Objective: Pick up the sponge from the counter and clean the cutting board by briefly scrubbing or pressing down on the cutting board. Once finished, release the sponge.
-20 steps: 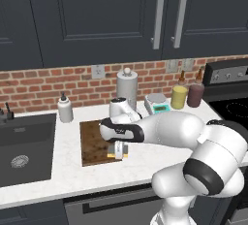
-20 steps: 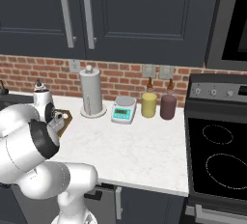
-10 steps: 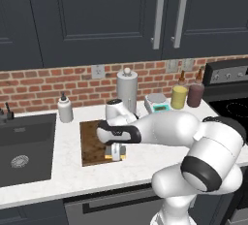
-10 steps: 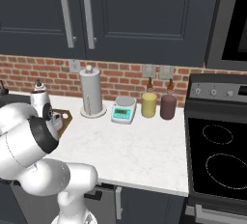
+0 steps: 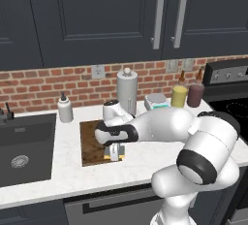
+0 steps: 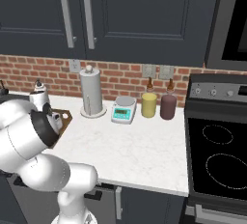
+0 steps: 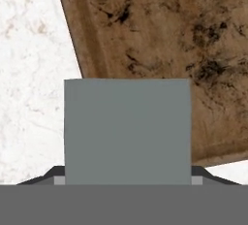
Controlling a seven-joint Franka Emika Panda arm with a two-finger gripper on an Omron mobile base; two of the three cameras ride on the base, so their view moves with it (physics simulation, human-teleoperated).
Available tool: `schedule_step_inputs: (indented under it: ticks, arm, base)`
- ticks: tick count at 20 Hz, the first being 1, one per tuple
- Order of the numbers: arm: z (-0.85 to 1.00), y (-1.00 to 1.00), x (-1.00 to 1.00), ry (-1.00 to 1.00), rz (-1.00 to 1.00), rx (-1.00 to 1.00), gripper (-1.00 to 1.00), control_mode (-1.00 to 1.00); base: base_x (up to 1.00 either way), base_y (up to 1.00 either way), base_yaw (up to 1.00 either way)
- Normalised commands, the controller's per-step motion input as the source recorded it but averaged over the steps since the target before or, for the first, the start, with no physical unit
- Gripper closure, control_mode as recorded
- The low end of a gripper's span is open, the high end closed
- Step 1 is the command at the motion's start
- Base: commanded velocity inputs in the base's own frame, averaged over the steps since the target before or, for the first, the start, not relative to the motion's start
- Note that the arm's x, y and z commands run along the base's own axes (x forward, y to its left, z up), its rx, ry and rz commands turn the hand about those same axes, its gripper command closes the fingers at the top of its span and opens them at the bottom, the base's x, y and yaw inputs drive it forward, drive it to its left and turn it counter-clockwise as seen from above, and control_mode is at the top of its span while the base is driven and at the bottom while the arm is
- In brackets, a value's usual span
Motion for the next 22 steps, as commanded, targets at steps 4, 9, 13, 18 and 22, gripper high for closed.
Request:
schedule_step_inputs:
  ticks: [4, 9, 13, 18, 22]
  arm:
    - [-0.05, 0.0, 0.08, 0.0, 0.0, -0.01, 1.0, -1.0]
    - [-0.04, 0.0, 0.07, 0.0, 0.0, 0.0, 1.0, -1.0]
    - [-0.03, 0.0, 0.11, 0.0, 0.0, -0.01, 1.0, -1.0]
    - [-0.04, 0.0, 0.16, 0.0, 0.0, -0.01, 1.0, -1.0]
    - [-0.06, 0.0, 0.14, 0.0, 0.0, -0.01, 1.0, -1.0]
  base:
    - [0.0, 0.0, 0.0]
    - [0.0, 0.0, 0.0]
    - [0.0, 0.0, 0.0]
    - [0.0, 0.0, 0.0]
    - [0.0, 0.0, 0.0]
